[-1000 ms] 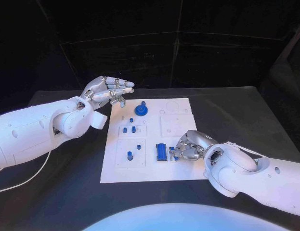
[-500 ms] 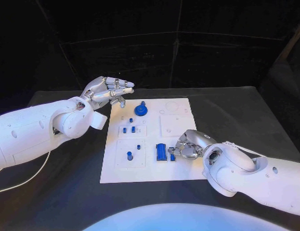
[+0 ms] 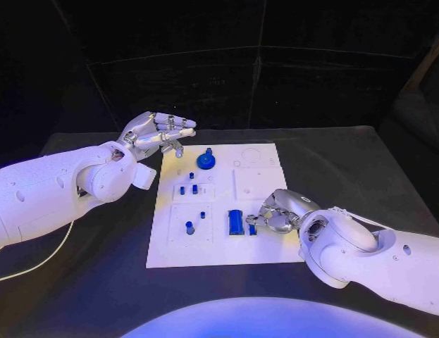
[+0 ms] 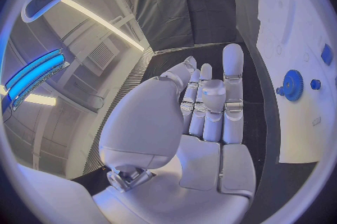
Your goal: Assemble the parts on the task board
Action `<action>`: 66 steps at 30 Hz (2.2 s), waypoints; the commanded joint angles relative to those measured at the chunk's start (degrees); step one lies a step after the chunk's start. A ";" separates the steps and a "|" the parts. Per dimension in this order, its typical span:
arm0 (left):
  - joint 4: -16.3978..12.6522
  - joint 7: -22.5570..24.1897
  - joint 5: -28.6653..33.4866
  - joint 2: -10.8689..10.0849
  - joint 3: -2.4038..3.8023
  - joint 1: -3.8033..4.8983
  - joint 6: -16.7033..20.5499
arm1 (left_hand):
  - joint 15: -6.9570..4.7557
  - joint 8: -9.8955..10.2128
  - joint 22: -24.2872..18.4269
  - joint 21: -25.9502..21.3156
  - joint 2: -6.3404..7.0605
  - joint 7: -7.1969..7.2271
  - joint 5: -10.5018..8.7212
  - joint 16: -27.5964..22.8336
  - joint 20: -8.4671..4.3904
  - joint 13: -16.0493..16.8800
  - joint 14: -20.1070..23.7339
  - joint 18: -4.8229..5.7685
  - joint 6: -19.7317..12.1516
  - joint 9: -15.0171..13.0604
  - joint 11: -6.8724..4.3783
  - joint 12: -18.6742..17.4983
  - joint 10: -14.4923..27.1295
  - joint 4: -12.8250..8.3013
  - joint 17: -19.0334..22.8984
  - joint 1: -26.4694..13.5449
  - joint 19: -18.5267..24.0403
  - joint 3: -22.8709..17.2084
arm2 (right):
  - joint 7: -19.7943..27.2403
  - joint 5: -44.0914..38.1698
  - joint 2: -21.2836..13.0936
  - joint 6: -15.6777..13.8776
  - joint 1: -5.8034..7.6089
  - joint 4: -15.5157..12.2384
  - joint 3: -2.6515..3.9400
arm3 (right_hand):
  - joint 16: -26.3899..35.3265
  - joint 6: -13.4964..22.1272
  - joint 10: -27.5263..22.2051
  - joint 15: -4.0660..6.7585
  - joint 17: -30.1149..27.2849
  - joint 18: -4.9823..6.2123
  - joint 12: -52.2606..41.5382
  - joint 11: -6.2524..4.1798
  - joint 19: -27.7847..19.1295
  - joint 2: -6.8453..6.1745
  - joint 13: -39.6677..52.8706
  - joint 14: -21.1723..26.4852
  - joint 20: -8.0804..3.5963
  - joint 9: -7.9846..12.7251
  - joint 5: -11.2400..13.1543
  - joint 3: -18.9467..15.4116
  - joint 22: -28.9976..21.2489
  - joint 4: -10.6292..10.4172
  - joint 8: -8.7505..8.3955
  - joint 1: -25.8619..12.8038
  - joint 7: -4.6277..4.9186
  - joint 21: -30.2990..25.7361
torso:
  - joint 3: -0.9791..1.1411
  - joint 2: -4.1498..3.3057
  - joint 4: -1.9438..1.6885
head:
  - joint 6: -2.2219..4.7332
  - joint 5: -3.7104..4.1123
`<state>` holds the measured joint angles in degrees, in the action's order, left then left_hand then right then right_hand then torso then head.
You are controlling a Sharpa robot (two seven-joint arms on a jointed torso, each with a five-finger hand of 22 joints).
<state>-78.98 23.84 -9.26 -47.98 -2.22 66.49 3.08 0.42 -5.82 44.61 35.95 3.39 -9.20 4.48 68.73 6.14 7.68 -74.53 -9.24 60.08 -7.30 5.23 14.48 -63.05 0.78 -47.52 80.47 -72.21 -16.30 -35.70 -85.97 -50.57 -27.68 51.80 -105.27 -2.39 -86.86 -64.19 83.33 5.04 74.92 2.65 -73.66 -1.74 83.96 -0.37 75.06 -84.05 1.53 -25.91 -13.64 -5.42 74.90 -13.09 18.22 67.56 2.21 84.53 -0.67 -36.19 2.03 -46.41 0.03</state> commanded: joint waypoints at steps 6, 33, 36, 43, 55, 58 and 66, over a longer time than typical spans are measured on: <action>-0.01 0.18 0.23 0.00 0.05 0.09 -0.62 | 0.11 -0.33 -0.06 -0.21 -0.35 0.09 0.32 -0.21 0.06 0.06 0.30 -0.89 -0.31 0.02 -0.05 0.31 0.26 -0.09 0.05 0.09 0.33 0.29 | 7.22 4.02 -2.33 -3.59 0.15 -1.10 0.07 | 0.25 3.21 -0.80 -0.16 9.37 -0.48 1.98 0.63 1.66 -0.24 2.37 -4.75 -0.18 0.07 -0.21 -0.97 5.69 0.99 -0.87 2.40 1.03 -0.40 | 0.02 0.16 0.03 | 0.32 -0.06; 12.22 4.32 9.25 7.84 0.07 -1.54 9.27 | 8.88 1.90 -27.25 -32.39 -0.36 -0.15 0.36 -57.06 10.02 -4.14 21.48 -1.35 -4.54 3.44 5.50 -10.95 4.33 3.14 38.46 -0.95 29.37 3.34 | 59.60 67.05 11.33 11.05 10.68 36.82 2.10 | 78.21 9.28 -20.89 -10.55 -59.18 7.98 67.41 9.49 -28.08 1.74 -65.79 21.94 10.37 14.21 2.32 3.88 -61.57 3.75 -14.65 19.38 6.90 -70.90 | -1.03 5.11 -0.33 | 8.86 1.06; 13.86 4.60 10.42 9.02 0.09 -2.01 11.06 | 9.24 2.02 -29.01 -32.33 -0.71 -0.18 0.37 -59.31 10.20 -4.15 21.16 -1.34 -5.04 3.59 5.59 -11.01 6.02 3.17 39.67 -0.99 30.34 4.47 | 60.38 67.97 13.59 12.05 10.73 40.55 2.13 | 81.28 9.32 -20.24 -10.98 -62.86 7.96 68.77 9.72 -26.59 1.71 -69.43 20.63 10.77 16.44 2.24 4.20 -64.50 4.69 -14.62 18.96 7.13 -74.41 | -0.88 5.65 -0.49 | 9.22 0.83; 15.79 4.92 11.76 10.57 0.11 -2.54 13.15 | 9.25 2.05 -30.01 -32.17 -1.07 -0.34 0.41 -60.70 10.26 -4.14 20.98 -1.34 -5.35 3.61 5.63 -11.00 6.82 3.19 40.40 -0.96 30.34 5.22 | 61.00 68.66 15.88 13.31 10.77 44.65 2.15 | 82.77 9.11 -19.76 -10.58 -66.43 8.03 69.72 9.66 -23.06 1.80 -71.52 16.90 10.27 18.81 2.19 4.51 -67.11 6.13 -14.64 18.19 7.62 -76.87 | -0.59 5.91 -1.05 | 10.24 0.63; 13.09 3.53 10.03 9.90 0.27 -3.11 14.51 | 4.83 5.82 -36.84 -35.95 -3.39 3.93 -4.48 -64.58 2.81 -7.68 45.09 2.74 -30.09 7.30 0.74 -14.48 32.23 -0.78 47.52 -36.89 49.00 10.17 | 59.69 69.06 15.21 8.38 10.39 42.05 2.13 | 86.86 33.67 -48.19 -5.04 -70.74 3.52 73.66 6.01 -49.39 0.37 -75.06 45.96 4.75 25.91 7.26 5.42 -74.90 13.09 -18.22 -20.37 3.33 -80.42 | 0.43 5.16 -1.83 | 11.71 0.10; 9.71 3.87 9.92 8.97 0.54 -3.57 18.23 | 4.17 5.82 -37.82 -35.95 -3.39 4.61 -4.48 -68.73 1.68 -7.68 48.80 3.68 -33.88 7.30 -0.02 -14.48 36.11 -0.78 47.52 -42.38 51.91 10.92 | 60.50 71.42 13.91 4.92 10.11 38.32 2.17 | 86.86 37.53 -52.65 -5.04 -74.92 3.23 73.66 1.74 -53.77 0.37 -75.06 50.79 3.96 25.91 8.08 5.42 -74.90 13.09 -18.22 -26.33 2.65 -84.53 | 0.67 5.01 -2.03 | 12.03 -0.03; -2.60 5.11 9.53 5.59 1.54 -5.21 31.81 | -0.42 5.82 -39.78 -35.95 -3.39 9.20 -4.48 -68.73 -0.58 -7.68 56.19 4.92 -41.38 7.30 -5.23 -14.48 43.81 -0.78 47.52 -53.29 57.73 16.30 | 63.45 80.03 9.16 -7.72 9.07 24.71 2.30 | 86.86 45.16 -61.44 -5.04 -74.92 1.99 73.66 1.74 -62.40 0.37 -75.06 60.31 -1.53 25.91 13.64 5.42 -74.90 13.09 -18.22 -38.11 -2.21 -84.53 | 0.67 5.01 -2.03 | 12.03 -0.03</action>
<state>-80.06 27.24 0.83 -42.05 -0.84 61.35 25.96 2.64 -0.46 6.65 0.46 0.08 -2.63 0.44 1.10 7.64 0.21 -25.12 -6.17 25.60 -0.21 4.40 0.40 -26.34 0.16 -0.69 37.21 -19.83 -4.96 24.87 -11.98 -41.02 -26.85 60.87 -78.80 -0.18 -0.49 -26.07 30.00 -0.26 1.09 6.55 -0.41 1.15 29.53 0.08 0.22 -32.52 5.29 -0.54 -5.33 -0.02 0.86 -0.87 0.44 40.33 3.31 1.09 -0.05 -31.14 0.06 -34.38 0.01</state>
